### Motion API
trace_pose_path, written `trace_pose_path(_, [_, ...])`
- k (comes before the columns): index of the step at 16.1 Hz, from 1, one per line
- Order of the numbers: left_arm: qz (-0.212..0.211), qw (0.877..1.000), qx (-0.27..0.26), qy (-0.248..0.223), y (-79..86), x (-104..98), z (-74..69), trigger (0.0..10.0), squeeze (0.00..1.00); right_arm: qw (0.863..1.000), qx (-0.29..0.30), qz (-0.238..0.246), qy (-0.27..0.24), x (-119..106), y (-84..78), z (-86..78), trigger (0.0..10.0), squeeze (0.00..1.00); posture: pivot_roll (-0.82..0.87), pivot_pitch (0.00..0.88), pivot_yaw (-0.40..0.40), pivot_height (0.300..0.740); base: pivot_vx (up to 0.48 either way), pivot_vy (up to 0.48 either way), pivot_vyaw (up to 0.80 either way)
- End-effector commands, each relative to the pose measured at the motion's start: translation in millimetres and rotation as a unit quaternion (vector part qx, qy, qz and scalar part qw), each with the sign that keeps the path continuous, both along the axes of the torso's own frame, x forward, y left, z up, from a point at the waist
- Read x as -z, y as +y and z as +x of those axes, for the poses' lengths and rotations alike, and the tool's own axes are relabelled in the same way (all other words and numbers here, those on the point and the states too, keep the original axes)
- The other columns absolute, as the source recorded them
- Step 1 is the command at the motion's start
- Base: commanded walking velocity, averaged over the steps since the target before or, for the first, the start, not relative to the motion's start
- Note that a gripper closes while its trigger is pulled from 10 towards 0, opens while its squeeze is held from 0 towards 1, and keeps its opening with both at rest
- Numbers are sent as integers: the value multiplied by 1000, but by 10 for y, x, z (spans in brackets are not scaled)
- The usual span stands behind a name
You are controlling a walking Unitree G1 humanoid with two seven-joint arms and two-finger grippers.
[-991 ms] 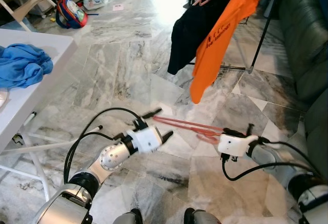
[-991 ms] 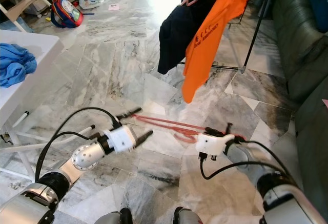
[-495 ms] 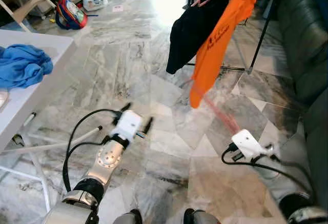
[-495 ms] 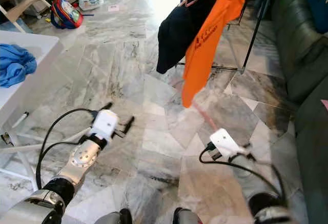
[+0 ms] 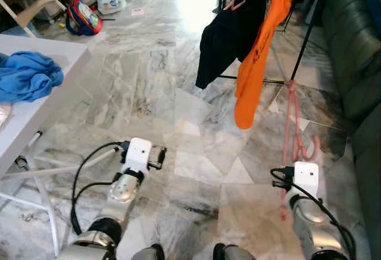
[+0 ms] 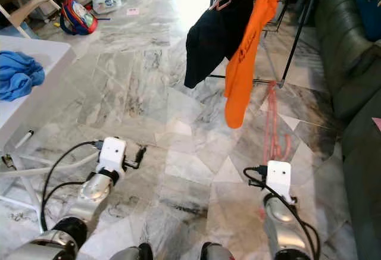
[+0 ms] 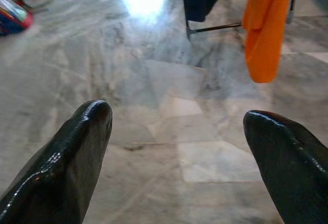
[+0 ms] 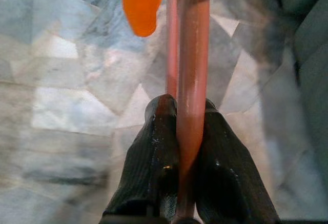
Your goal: Hang hanger
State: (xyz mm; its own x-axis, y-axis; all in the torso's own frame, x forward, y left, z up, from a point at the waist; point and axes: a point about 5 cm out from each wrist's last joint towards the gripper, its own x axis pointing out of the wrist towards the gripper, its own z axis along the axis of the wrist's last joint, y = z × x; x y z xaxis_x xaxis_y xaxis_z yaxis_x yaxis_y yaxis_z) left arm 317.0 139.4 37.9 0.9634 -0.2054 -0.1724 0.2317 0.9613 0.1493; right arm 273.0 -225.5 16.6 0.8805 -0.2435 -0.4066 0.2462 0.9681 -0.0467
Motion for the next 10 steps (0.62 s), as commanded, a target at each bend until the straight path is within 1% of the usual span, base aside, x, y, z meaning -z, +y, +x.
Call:
trace_pose_path(1, [-7,1000,0,11,10,19,-8,10000,0,1000,14,13,9,8,12,-35,10000,0,-145,118,34,740,0,0,0])
trace_pose_path(2, [-14,1000,7,11,-23,-3,13,10000,0,1000,18,16,11,10,73,-73,10000,0,-151,113,33,740,240,0,0])
trace_pose_path(4, [-18,1000,13,12,-69,-33,47,10000,0,999,35,24,20,40,91,-128,10000,0,-159,109,34,740,308,0,0])
trace_pose_path(5, [-18,1000,13,12,-69,-33,47,10000,0,999,35,24,20,40,91,-128,10000,0,-159,109,34,740,345,0,0])
trace_pose_path(7, [-26,999,30,20,-161,-43,64,10000,0,998,46,23,28,0,28,-125,10000,0,-162,97,28,740,422,0,0])
trace_pose_path(10, [-30,998,44,22,-248,-54,70,10000,0,998,43,20,32,-44,1,-102,10000,0,-168,91,26,740,442,0,0])
